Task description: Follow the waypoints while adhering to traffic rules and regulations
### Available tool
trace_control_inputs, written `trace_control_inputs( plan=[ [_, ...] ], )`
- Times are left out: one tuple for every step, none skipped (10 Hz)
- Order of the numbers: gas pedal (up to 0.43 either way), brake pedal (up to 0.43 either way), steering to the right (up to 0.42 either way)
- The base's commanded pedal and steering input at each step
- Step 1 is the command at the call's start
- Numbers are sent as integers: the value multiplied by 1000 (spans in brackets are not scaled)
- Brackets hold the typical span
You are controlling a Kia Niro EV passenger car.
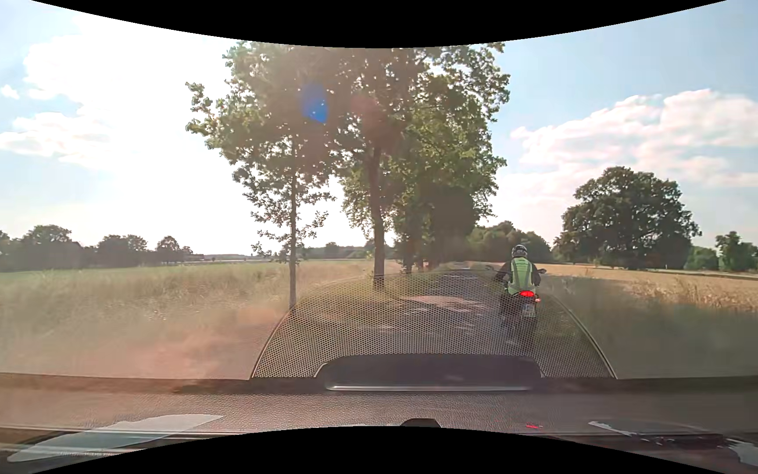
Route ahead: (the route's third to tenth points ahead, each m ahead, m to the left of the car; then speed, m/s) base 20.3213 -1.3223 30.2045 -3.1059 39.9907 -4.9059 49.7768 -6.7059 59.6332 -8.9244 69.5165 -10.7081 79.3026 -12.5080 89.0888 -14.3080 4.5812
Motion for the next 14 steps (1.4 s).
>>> trace_control_inputs(
  plan=[
    [0, 140, 206],
    [0, 146, 205],
    [0, 140, 197],
    [0, 128, 183],
    [0, 128, 168],
    [0, 122, 149],
    [0, 98, 126],
    [0, 73, 110],
    [0, 43, 89],
    [0, 0, 70],
    [0, 0, 61],
    [0, 0, 55],
    [67, 0, 53],
    [79, 0, 50]
  ],
)
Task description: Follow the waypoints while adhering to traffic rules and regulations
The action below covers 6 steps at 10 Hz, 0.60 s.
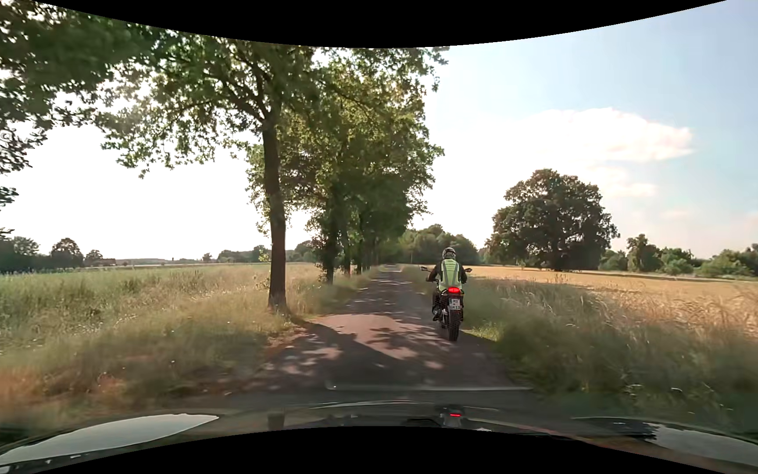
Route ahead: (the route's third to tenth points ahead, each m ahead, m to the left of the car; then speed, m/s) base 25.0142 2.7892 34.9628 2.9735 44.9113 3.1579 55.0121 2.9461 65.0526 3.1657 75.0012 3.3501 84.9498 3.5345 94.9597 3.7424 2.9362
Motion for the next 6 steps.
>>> trace_control_inputs(
  plan=[
    [79, 0, 47],
    [79, 0, 42],
    [79, 0, 37],
    [79, 0, 34],
    [79, 0, 30],
    [79, 0, 24]
  ],
)
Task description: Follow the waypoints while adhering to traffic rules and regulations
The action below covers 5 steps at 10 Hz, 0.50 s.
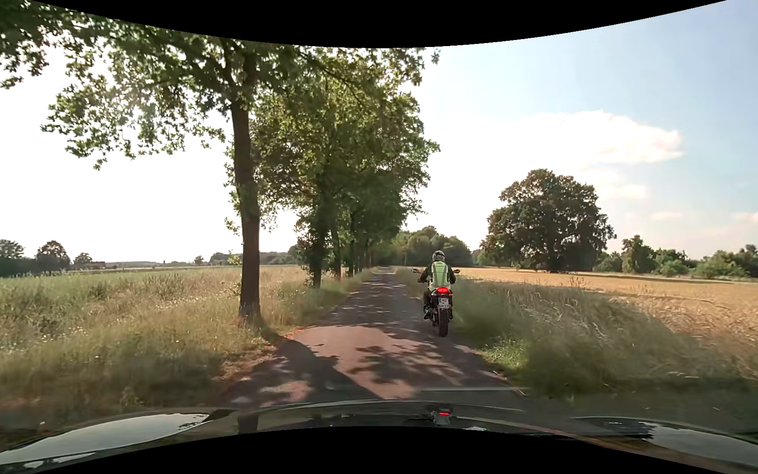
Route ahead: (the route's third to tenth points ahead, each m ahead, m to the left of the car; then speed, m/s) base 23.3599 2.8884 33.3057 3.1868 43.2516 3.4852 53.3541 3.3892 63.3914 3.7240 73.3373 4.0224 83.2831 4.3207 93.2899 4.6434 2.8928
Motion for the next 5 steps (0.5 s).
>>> trace_control_inputs(
  plan=[
    [79, 0, 21],
    [79, 0, 18],
    [79, 0, 17],
    [79, 0, 16],
    [79, 0, 13]
  ],
)
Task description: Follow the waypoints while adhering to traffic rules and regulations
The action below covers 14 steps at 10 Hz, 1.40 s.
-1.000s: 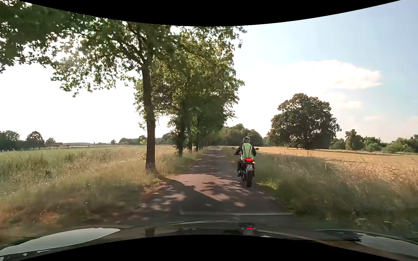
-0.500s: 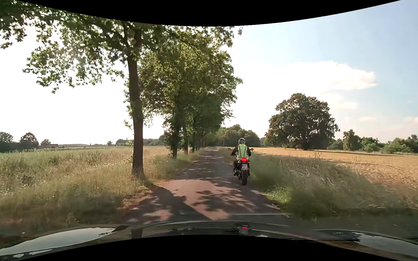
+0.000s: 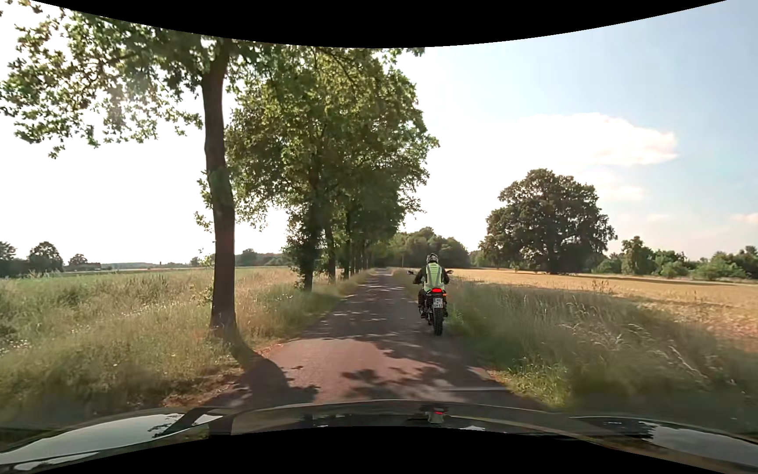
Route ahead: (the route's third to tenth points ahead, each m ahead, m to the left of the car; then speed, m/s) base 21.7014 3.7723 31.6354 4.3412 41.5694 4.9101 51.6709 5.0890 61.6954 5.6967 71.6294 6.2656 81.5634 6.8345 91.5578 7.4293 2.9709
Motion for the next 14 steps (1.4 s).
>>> trace_control_inputs(
  plan=[
    [79, 0, 9],
    [79, 0, 7],
    [79, 0, 6],
    [79, 0, 5],
    [79, 0, 2],
    [79, 0, -1],
    [79, 0, -3],
    [79, 0, -3],
    [79, 0, -4],
    [98, 0, -5],
    [110, 0, -5],
    [138, 0, -5],
    [169, 0, -5],
    [169, 0, -5]
  ],
)
